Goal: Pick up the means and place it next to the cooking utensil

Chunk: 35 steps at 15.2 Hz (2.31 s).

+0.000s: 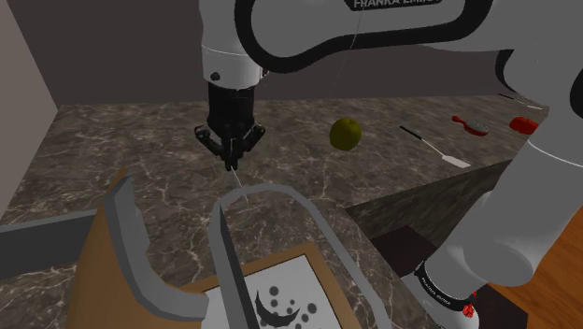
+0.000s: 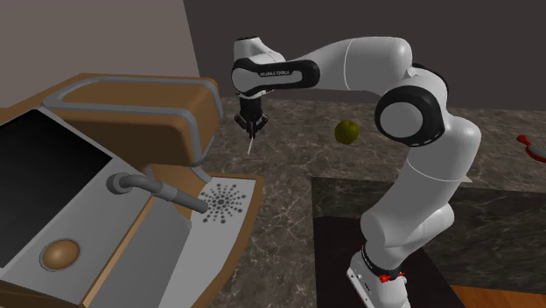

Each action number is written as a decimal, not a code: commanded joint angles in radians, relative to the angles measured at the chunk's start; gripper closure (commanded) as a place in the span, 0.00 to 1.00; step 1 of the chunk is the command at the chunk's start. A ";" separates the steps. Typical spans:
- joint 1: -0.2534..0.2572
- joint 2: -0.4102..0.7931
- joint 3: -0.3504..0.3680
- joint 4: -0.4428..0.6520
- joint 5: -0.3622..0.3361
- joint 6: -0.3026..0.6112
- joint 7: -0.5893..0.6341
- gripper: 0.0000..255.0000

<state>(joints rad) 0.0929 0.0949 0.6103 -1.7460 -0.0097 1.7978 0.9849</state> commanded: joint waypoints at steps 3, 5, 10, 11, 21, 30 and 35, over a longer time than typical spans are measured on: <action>0.001 0.002 0.001 0.056 -0.001 -0.055 0.001 1.00; 0.002 0.003 0.001 0.084 -0.002 -0.082 0.002 1.00; -0.049 -0.108 -0.031 -0.003 0.060 -0.090 -0.089 1.00; -0.061 -0.144 -0.046 -0.038 0.078 -0.087 -0.119 1.00; -0.139 -0.423 -0.221 -0.307 0.165 -0.093 -0.407 1.00; -0.200 -0.572 -0.393 -0.449 0.131 -0.119 -0.635 1.00; -0.241 -0.617 -0.488 -0.491 0.086 -0.130 -0.757 1.00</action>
<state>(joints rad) -0.1378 -0.5166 0.1452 -2.2294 0.0886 1.6674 0.2586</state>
